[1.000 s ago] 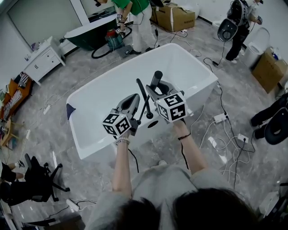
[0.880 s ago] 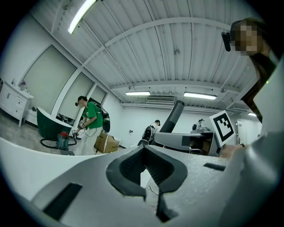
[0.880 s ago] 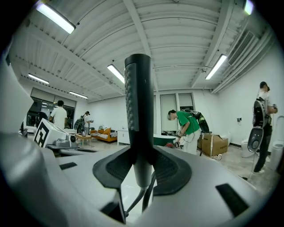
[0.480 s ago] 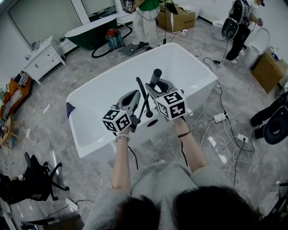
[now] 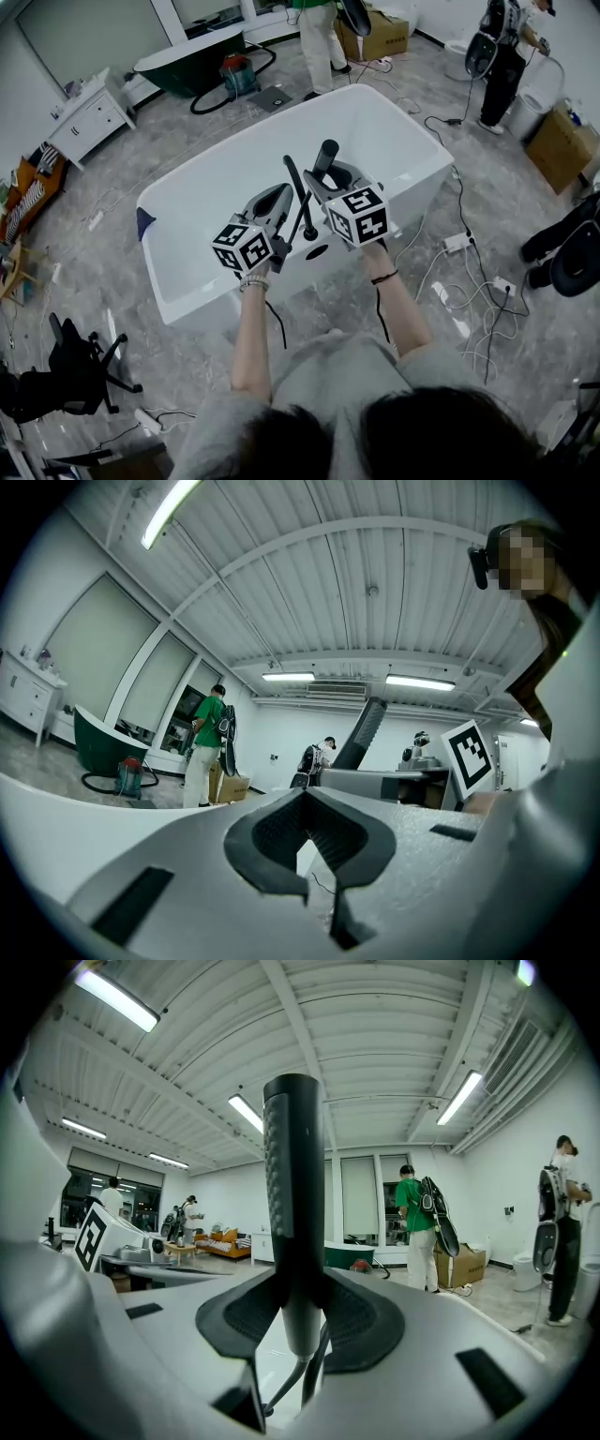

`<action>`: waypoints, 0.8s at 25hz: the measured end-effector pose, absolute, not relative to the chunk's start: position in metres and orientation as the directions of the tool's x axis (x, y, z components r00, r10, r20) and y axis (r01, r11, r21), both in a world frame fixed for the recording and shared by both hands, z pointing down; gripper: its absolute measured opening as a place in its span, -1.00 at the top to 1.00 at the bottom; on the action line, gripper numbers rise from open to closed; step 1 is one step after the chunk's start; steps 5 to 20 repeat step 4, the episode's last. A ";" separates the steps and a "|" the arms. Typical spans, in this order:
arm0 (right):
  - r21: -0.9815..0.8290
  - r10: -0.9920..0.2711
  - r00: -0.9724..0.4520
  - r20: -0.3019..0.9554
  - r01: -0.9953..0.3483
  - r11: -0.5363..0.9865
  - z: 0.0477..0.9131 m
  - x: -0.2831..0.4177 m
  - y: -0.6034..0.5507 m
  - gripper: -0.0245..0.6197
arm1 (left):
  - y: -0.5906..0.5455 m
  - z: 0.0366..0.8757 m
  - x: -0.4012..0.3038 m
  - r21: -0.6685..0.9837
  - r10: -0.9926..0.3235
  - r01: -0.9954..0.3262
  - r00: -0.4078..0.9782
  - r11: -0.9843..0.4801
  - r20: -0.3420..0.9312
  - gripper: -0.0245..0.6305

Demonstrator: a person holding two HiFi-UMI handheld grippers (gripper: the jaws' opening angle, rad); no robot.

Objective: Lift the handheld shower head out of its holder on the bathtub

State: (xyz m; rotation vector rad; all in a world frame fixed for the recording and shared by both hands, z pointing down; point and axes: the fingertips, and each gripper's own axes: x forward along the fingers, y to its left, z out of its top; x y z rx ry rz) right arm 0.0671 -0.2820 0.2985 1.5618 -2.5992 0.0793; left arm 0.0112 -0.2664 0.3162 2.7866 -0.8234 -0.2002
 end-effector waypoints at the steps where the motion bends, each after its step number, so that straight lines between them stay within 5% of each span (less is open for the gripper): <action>1: 0.009 -0.877 -0.466 0.119 -0.882 0.471 0.299 0.067 -0.282 0.51 | -0.267 0.316 0.011 0.257 -0.550 -0.519 0.832 -0.816 -0.067 0.91; 20: 0.006 -0.876 -0.468 0.115 -0.882 0.472 0.298 0.067 -0.282 0.51 | -0.268 0.314 0.009 0.263 -0.555 -0.520 0.829 -0.813 -0.076 0.91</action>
